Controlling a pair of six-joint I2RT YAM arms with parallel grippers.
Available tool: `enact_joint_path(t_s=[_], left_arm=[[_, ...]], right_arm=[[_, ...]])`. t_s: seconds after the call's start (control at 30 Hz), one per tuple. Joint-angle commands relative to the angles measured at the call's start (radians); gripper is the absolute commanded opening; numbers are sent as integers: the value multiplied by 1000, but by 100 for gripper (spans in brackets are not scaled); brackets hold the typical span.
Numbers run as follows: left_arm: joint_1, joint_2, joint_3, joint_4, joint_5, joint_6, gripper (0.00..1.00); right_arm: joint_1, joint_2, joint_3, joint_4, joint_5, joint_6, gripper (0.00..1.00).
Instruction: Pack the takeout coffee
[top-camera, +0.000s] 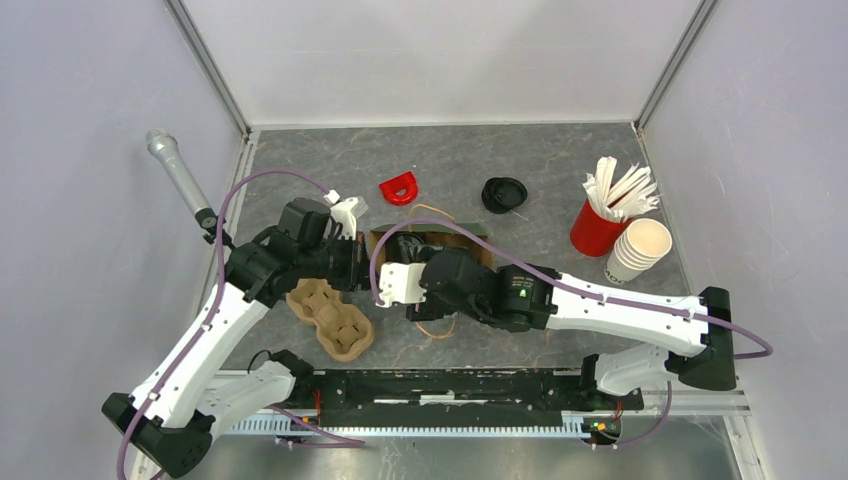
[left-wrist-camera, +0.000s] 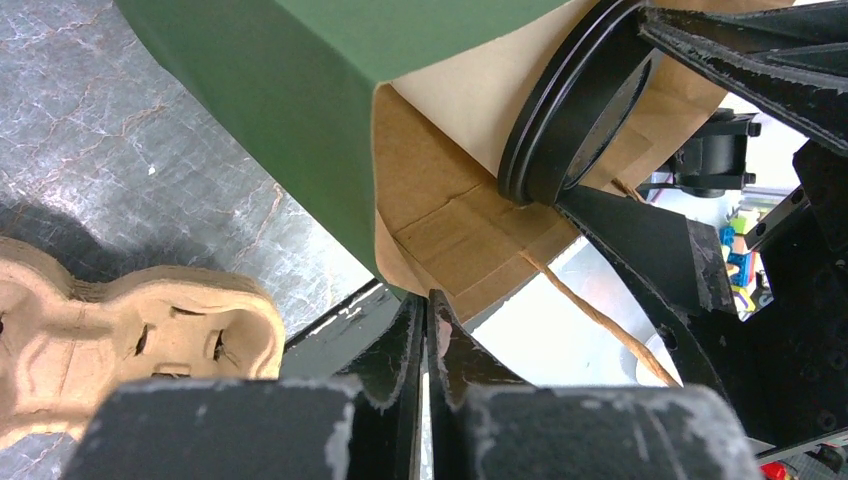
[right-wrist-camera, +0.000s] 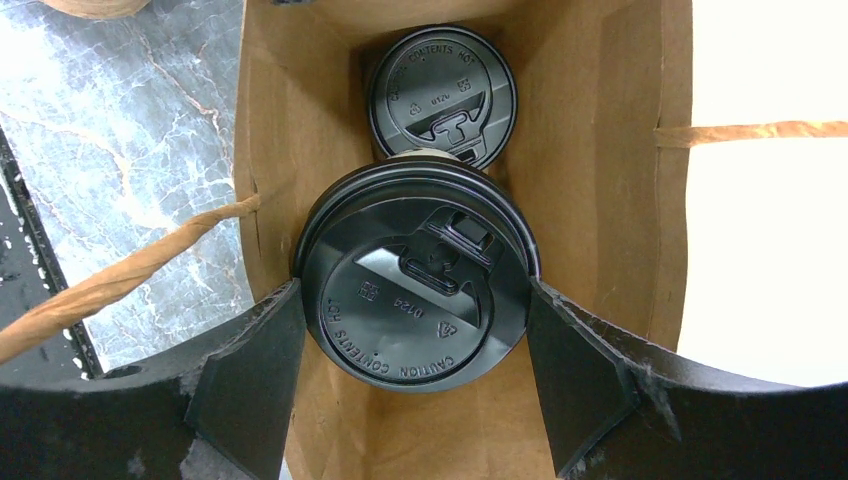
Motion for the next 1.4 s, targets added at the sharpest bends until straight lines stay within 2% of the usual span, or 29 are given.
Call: enact_joint_path(t_s=[0.0,0.23,0.53,0.83,1.37], left_arm=[[-5,-14,4,10,39,71,5],[-5,3,20,-17,39,91,5],[-5,16,28,-19,36,95,4],[-5,15,29,-20,54,98,5],[-4,9,22,-20,84,103,4]], right_arm=[[1,-7,29,49,54,-23,48],[-13,-46,48,1,67,-42,49],[-12,-66,57,-65,-19,-17,49],[-13,-6,99,23,-41,-75,49],[-60,5,-74,163,-12,-99,49]])
